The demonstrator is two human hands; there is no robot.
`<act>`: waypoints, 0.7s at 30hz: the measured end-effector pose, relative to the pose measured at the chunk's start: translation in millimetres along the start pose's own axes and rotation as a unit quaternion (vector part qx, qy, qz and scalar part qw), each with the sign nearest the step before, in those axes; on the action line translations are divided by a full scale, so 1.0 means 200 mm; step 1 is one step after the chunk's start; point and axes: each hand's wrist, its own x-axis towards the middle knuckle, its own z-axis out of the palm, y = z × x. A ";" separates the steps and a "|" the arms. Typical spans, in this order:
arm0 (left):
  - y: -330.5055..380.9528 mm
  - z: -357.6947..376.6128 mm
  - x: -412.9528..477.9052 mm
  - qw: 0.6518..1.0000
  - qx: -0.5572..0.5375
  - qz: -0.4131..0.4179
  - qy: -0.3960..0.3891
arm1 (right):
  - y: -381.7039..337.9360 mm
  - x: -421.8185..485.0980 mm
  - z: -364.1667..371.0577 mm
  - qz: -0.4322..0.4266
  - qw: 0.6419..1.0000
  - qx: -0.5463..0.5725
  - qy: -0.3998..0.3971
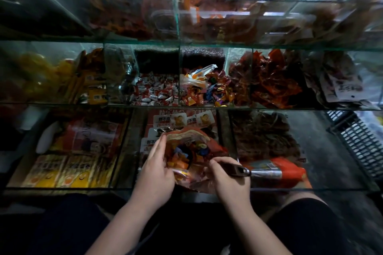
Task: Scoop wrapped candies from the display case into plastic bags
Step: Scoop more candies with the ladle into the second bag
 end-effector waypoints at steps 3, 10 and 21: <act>0.00 0.01 0.00 1.000 -0.004 -0.007 -0.008 | 0.01 0.02 -0.08 0.034 0.999 0.027 0.013; 0.00 0.02 0.00 1.000 -0.002 -0.009 -0.014 | 0.00 0.03 -0.21 -0.090 0.992 -0.047 -0.077; 0.01 0.01 0.00 1.000 -0.008 -0.005 -0.013 | -0.03 0.11 -0.43 -0.254 0.943 -0.126 -0.175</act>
